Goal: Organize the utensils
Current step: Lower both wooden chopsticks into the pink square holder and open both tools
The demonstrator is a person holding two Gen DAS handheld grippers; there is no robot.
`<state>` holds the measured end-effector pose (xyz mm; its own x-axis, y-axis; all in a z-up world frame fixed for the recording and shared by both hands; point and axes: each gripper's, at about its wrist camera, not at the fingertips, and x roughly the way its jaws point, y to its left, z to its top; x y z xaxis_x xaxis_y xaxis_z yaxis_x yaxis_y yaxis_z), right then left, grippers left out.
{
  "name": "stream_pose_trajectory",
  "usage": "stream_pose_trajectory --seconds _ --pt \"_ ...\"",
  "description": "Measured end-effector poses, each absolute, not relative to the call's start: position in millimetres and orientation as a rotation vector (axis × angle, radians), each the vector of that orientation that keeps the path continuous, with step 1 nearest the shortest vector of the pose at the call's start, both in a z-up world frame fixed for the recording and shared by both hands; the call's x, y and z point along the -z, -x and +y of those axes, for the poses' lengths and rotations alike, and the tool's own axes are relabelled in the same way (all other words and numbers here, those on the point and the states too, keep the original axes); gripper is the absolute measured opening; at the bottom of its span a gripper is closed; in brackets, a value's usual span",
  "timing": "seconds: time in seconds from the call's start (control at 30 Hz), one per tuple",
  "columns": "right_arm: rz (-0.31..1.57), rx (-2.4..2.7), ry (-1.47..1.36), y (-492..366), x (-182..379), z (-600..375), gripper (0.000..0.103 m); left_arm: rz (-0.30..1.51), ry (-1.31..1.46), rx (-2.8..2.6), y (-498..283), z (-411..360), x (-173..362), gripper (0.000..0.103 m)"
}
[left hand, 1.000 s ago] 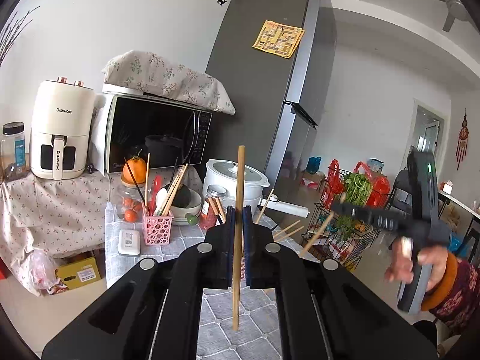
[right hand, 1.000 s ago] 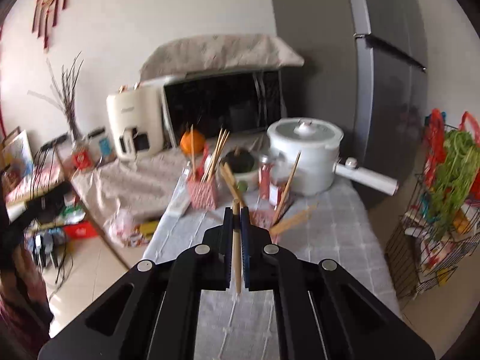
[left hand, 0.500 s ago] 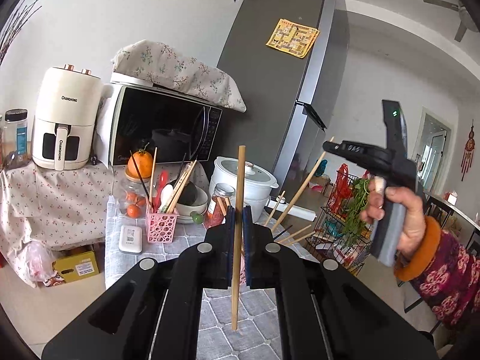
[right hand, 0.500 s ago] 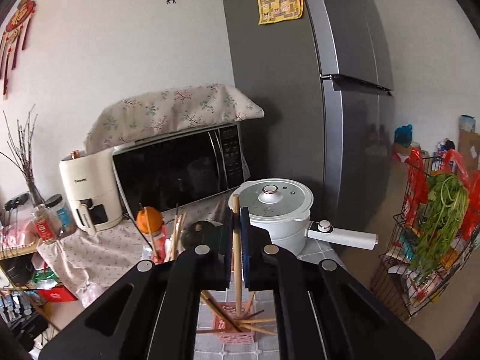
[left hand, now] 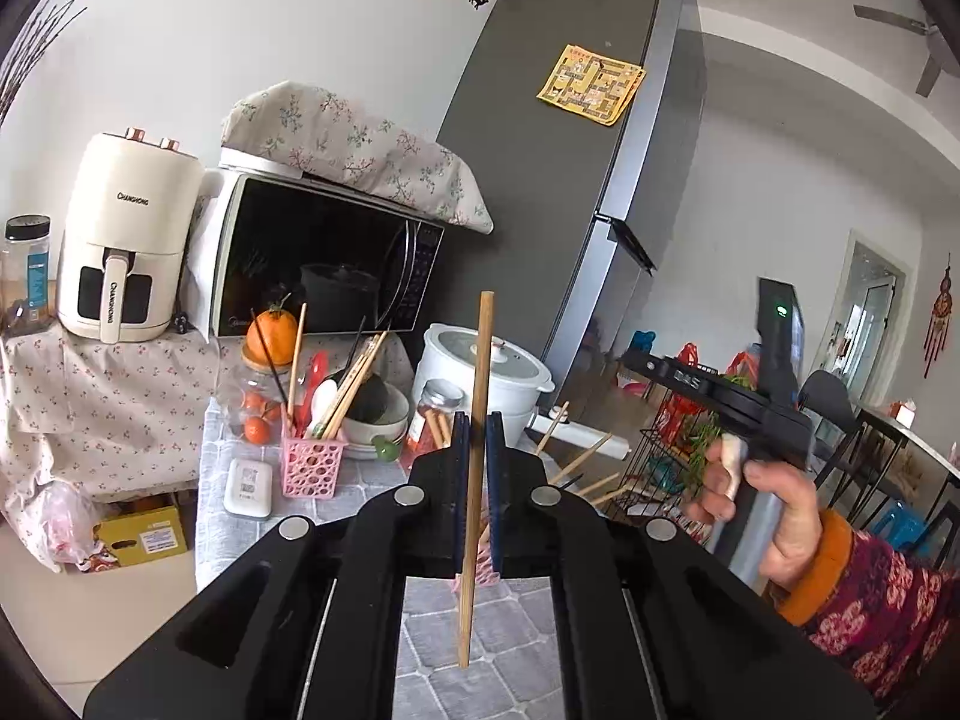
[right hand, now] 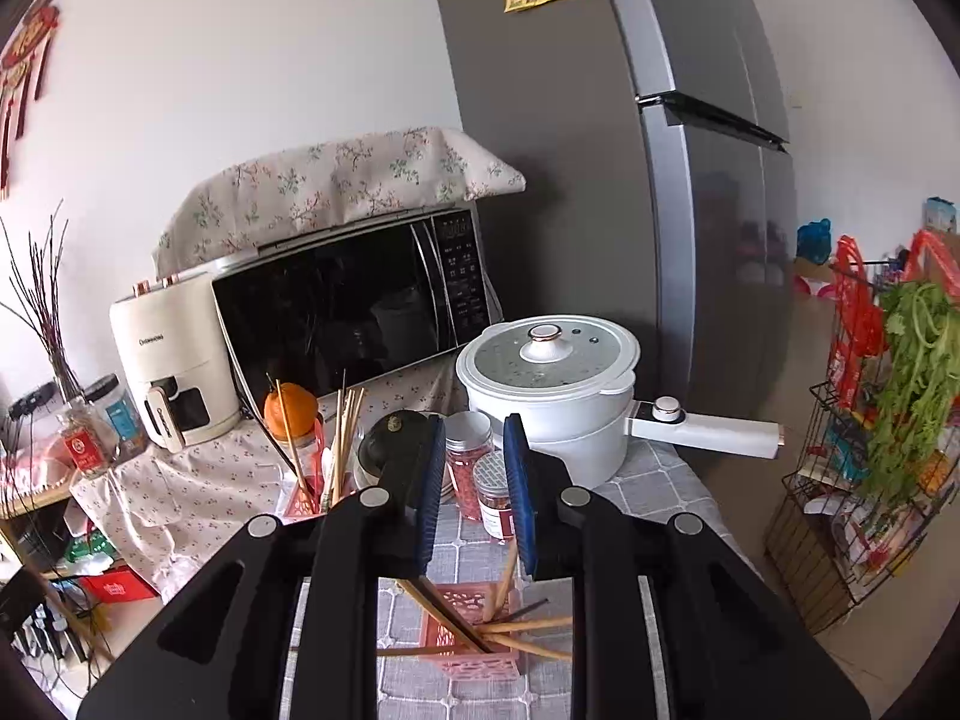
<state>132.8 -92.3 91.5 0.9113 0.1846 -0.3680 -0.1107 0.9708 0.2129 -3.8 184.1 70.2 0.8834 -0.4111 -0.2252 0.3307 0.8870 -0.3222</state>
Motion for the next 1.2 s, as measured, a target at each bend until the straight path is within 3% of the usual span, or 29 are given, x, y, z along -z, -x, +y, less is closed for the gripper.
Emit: stream_pose_trajectory --seconds 0.23,0.6,0.87,1.0,1.2 --pt "0.393 -0.096 -0.227 -85 -87 -132 0.038 0.228 0.284 0.411 -26 143 -113 0.004" --pt "0.514 0.025 -0.274 -69 -15 -181 0.038 0.258 0.217 0.325 -96 80 -103 0.004" --pt "0.544 0.030 -0.263 -78 -1 -184 0.039 0.371 0.164 0.288 -128 58 -53 0.005" --pt "0.544 0.038 -0.253 -74 2 -184 0.048 0.378 0.157 0.278 -114 62 -44 0.026" --pt "0.540 0.044 -0.255 -67 -1 -182 0.049 0.336 0.158 0.269 -76 76 -59 0.034"
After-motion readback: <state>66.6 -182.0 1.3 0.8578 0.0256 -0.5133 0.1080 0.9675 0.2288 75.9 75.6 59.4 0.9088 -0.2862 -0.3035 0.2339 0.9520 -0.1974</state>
